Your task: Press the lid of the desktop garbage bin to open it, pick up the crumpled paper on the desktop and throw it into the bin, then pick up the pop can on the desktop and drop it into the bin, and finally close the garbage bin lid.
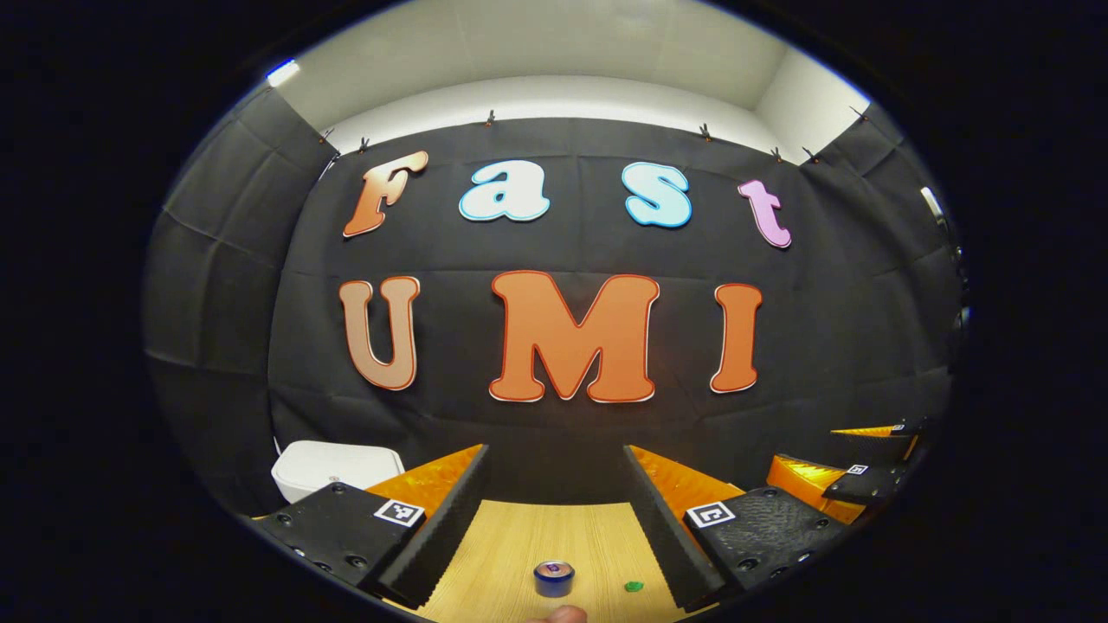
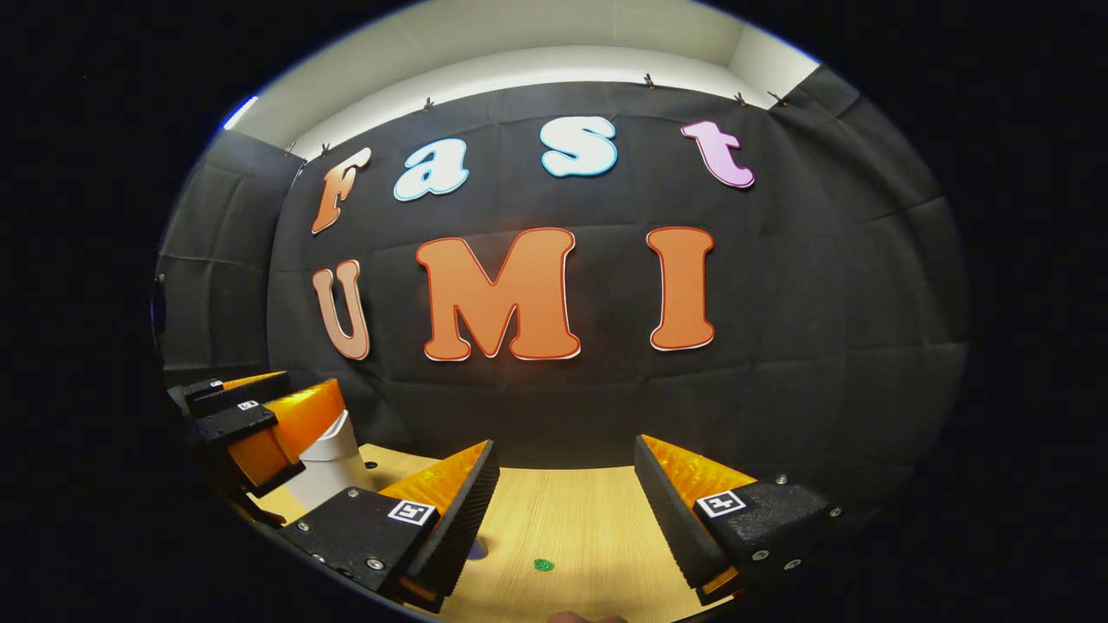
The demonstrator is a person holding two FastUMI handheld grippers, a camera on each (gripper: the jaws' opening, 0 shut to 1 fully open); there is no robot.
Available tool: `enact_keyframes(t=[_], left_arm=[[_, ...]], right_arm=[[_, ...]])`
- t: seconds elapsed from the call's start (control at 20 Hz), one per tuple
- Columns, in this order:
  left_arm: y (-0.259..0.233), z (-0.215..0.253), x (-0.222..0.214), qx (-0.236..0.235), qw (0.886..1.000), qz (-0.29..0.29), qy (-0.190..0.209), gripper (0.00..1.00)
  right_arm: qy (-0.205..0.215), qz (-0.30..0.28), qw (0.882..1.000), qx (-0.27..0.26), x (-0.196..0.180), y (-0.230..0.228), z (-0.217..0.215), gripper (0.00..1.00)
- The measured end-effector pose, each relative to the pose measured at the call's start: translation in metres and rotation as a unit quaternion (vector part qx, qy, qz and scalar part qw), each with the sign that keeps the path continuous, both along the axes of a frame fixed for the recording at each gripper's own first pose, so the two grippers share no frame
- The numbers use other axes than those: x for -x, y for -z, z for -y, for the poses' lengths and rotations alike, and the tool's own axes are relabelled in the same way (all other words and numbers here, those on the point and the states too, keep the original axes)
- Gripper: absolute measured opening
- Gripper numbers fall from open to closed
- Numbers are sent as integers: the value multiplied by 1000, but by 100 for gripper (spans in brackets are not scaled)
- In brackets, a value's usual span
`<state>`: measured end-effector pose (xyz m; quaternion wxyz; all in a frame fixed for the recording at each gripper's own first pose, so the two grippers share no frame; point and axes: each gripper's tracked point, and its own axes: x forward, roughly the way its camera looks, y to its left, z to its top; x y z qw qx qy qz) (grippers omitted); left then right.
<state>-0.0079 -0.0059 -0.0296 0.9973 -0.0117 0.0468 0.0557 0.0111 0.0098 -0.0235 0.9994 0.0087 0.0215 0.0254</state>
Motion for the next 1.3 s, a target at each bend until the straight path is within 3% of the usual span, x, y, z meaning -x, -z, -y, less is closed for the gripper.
enact_keyframes(t=[1.3], left_arm=[[-13,-18,17,-13,1000,9,-8,93]], right_arm=[[-12,20,1000,12,9,-6,-20,94]])
